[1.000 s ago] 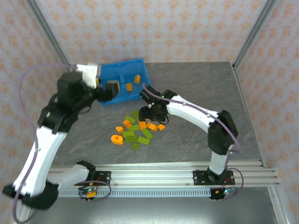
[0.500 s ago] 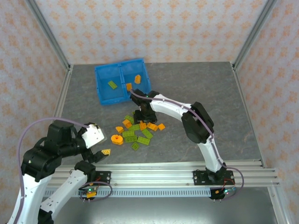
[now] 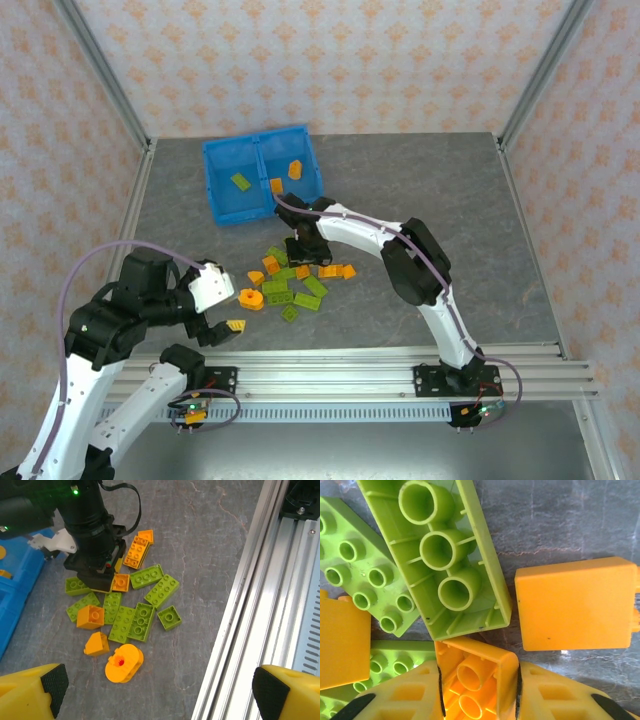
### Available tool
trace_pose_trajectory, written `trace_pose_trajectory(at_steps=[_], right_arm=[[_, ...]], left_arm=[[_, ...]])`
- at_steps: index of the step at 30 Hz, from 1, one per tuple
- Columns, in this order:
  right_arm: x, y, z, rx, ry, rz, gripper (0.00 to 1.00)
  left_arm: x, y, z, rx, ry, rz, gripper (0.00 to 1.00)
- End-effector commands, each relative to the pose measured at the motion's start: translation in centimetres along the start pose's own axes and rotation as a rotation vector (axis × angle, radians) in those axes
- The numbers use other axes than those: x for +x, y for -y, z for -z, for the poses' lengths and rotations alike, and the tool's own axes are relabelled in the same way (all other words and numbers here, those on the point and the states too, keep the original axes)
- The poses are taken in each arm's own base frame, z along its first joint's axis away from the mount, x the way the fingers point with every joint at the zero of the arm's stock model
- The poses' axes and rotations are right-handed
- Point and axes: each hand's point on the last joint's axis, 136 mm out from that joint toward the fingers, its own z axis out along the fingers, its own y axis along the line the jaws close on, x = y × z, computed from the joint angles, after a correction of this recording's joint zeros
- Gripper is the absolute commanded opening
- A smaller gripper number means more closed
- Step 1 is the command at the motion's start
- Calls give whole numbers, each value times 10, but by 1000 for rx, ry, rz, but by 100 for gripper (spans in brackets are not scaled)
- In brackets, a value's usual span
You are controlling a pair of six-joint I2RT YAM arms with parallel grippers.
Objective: Sort the legos into containers by color
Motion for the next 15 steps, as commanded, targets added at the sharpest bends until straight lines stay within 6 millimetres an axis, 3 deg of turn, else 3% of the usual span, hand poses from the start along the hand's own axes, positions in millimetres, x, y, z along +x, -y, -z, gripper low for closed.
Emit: trace_pose_trajectory(at_steps=[1, 9, 15], right_arm=[[-8, 5, 25, 54, 71, 2, 32], [-31, -15, 104, -34, 268, 16, 32], [-91, -28, 165, -17, 515, 15, 32]], left_arm=[[-7, -5, -1, -20, 34, -12, 99], [-26, -18, 7, -122, 154, 16, 100], [-59, -46, 16, -236, 327, 116, 100]])
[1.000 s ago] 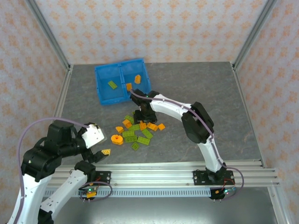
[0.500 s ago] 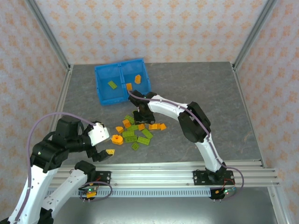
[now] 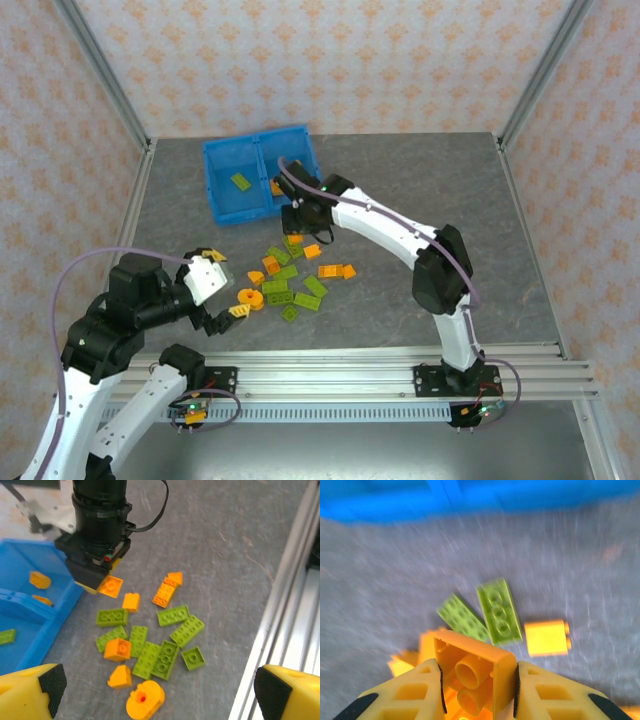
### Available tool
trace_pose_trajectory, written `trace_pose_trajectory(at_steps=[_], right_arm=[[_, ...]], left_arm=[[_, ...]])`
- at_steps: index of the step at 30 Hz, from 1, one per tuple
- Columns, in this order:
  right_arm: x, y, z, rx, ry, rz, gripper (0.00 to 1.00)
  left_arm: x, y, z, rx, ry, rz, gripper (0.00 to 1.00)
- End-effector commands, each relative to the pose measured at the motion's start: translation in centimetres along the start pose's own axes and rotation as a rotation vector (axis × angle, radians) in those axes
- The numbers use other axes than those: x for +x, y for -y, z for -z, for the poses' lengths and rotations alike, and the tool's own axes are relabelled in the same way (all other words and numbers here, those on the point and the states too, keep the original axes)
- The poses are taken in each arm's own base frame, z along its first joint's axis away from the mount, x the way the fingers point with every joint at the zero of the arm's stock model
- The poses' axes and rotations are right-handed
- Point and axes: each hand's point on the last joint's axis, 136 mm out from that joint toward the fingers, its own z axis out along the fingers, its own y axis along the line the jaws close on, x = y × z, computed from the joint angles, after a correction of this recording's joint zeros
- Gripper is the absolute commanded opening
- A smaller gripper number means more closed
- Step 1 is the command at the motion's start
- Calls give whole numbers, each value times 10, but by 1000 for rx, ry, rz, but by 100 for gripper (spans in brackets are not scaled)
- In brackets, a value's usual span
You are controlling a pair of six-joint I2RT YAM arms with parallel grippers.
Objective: Sort the legos into containers by color
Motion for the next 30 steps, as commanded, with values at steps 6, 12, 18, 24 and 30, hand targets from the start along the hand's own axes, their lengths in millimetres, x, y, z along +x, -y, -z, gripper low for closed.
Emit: trace_pose_trajectory(at_steps=[6, 12, 18, 24, 30], right_arm=[[-115, 18, 0, 132, 299, -70, 32], [-145, 30, -50, 112, 354, -143, 32], [-149, 15, -87, -12, 319, -131, 37], [-161, 23, -79, 7, 358, -157, 54], [-170, 16, -45, -16, 389, -160, 63]], left_arm=[[-39, -59, 0, -251, 190, 360, 100], [-7, -91, 10, -473, 102, 698, 100], [15, -95, 5, -525, 77, 844, 100], [31, -95, -3, -545, 35, 892, 100], [40, -96, -4, -567, 2, 903, 100]])
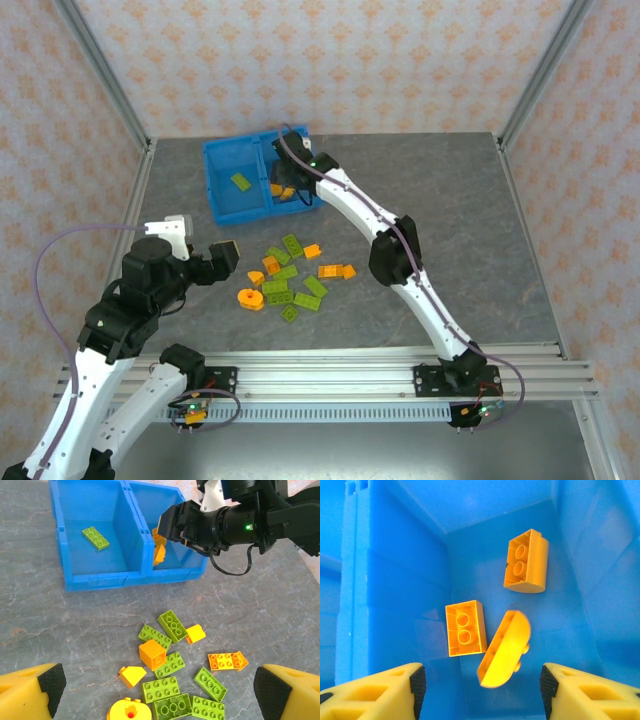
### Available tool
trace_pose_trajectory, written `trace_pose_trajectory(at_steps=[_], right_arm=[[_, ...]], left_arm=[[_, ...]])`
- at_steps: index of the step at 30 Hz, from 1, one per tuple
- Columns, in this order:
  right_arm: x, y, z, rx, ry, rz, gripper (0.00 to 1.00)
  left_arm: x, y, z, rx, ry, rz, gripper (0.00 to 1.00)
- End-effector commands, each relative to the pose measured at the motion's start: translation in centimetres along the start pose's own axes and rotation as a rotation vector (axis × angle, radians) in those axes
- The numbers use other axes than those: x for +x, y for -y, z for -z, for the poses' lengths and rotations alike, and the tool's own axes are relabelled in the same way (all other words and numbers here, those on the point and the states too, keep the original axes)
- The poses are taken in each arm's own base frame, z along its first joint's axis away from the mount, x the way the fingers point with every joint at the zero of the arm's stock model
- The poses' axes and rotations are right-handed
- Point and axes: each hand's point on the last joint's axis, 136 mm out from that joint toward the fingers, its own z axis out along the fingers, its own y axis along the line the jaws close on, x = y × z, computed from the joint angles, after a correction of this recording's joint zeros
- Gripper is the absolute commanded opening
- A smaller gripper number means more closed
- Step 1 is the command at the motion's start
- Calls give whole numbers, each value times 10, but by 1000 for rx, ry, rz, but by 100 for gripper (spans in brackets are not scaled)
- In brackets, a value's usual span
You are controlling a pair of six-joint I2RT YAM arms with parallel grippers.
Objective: Sort the legos into containers by color
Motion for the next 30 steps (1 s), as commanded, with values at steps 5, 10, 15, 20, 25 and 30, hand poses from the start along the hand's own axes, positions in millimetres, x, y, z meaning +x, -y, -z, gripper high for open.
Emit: trace_pose_trajectory(at_steps=[5, 10, 15, 20, 25, 30], right_arm=[[-57, -22, 114, -88, 89, -45, 60], [-34, -11, 184, -108, 4, 7, 63], [15, 22, 239, -124, -38, 91, 67], [65, 63, 272, -116, -82, 48, 68], [96, 104, 293, -44, -82, -52, 69], [106, 123, 311, -35, -32, -110, 70]], left_arm=[[3, -1, -17, -24, -35, 112, 98], [4, -6, -53, -109, -79, 332, 94], [11, -8, -103, -217, -160, 567, 87], [44, 16, -156, -261, -337, 735, 81], [66, 60, -195, -252, -448, 692, 81], [84, 53, -219, -414, -496, 612, 79]])
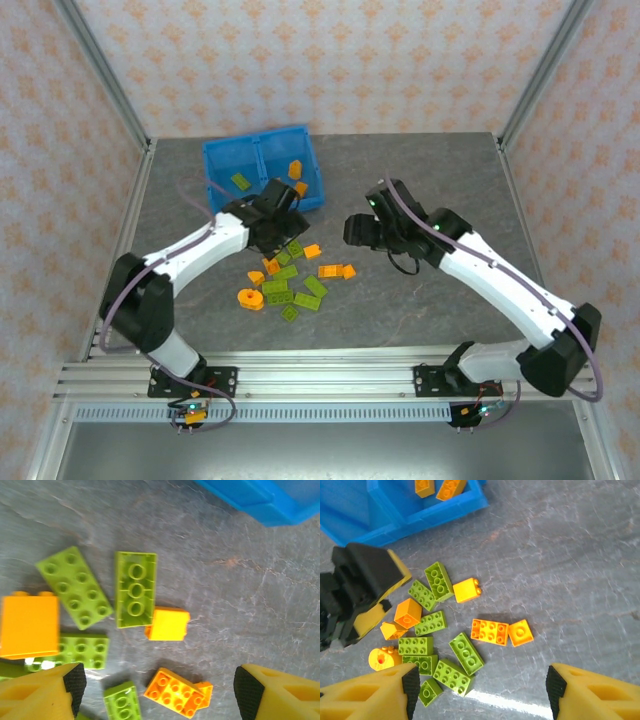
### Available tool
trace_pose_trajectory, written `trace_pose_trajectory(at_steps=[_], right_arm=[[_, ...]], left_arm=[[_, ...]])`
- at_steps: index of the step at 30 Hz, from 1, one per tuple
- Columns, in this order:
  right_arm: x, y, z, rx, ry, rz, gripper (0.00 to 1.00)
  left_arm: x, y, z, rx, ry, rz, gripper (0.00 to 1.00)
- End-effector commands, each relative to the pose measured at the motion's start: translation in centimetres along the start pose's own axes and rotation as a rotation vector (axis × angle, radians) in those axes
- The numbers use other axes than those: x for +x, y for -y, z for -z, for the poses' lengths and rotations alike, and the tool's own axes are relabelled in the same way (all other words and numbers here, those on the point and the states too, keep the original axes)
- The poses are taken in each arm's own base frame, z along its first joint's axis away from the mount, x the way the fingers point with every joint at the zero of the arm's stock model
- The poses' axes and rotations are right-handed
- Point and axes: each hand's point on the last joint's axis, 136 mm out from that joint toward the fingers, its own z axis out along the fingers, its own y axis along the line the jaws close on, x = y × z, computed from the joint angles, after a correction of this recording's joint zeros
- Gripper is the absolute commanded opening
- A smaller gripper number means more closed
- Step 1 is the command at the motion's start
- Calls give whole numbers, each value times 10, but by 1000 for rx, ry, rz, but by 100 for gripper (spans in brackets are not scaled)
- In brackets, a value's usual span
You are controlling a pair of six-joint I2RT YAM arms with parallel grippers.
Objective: Sort the legos into containers by color
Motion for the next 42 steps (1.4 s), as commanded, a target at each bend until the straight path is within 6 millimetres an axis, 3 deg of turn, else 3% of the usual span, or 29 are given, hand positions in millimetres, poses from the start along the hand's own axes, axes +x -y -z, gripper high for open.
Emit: trace_pose_trajectory(at_steps=[1, 12, 17, 24, 31, 35, 38, 42], right_arm=[[-6, 10, 18, 21, 81, -55, 70], [-6, 22, 37, 55, 107, -37, 71], [-5, 27, 41, 74, 111, -36, 71], [-4, 28, 39, 69, 117, -51, 71], [-7, 26, 38, 83, 109, -32, 71], [-9, 24, 39, 77, 113, -36, 71], [-11, 24, 39, 80, 119, -38, 71], [-13, 24, 40, 85, 124, -41, 71]], left_arm=[[-14, -7, -6, -110, 51, 32, 78], [-25, -3, -63, -244, 50, -32, 67], [-24, -7, -73, -279, 38, -45, 66], [-23, -30, -81, -357, 32, -85, 66], [-17, -31, -97, -351, -16, -100, 64], [-12, -46, -100, -418, -47, -120, 64], [-9, -54, -100, -433, -49, -127, 54], [-11, -49, -98, -417, -45, -140, 32]])
